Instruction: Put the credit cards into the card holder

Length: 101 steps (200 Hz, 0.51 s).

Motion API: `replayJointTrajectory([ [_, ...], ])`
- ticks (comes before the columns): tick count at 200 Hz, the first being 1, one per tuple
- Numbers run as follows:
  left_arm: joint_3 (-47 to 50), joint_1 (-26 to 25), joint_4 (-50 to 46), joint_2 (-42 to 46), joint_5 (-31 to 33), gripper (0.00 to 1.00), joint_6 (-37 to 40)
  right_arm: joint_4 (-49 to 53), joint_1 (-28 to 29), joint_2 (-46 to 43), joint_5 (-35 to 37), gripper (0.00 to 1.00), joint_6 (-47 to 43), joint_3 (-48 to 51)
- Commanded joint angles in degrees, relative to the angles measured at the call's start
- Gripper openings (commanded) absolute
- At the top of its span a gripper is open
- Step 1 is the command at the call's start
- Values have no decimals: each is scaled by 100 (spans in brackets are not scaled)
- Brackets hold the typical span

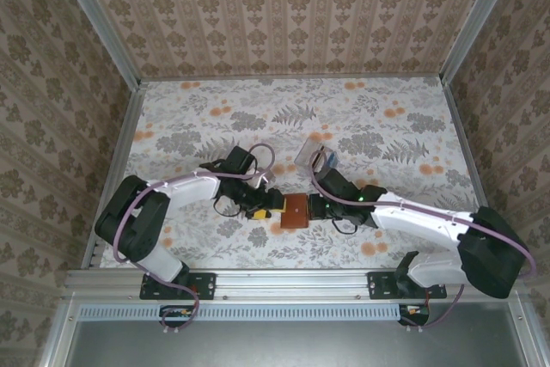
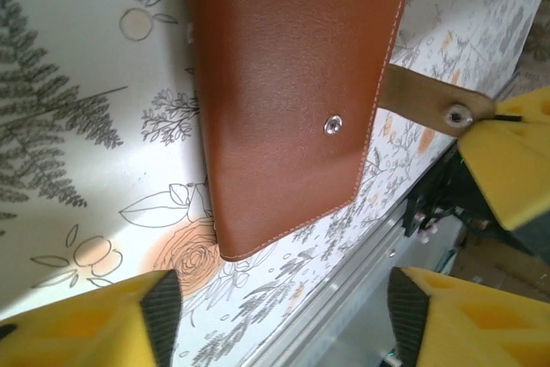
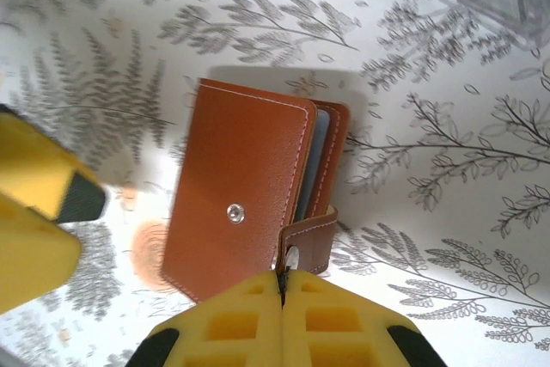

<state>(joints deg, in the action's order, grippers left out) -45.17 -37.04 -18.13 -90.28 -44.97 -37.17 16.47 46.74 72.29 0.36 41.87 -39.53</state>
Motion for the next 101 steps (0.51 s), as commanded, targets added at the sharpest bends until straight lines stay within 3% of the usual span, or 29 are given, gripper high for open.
replayJointTrajectory([
  [1, -137, 47, -225, -51, -163, 74, 289, -186, -7, -407, -357, 0, -267, 7],
  [41, 130, 243, 476, 116, -620, 79, 46, -363, -7, -563, -784, 0, -357, -84],
  [101, 267, 329, 715, 242, -716, 81, 64, -846, 1, -294, -1154, 0, -237, -163],
])
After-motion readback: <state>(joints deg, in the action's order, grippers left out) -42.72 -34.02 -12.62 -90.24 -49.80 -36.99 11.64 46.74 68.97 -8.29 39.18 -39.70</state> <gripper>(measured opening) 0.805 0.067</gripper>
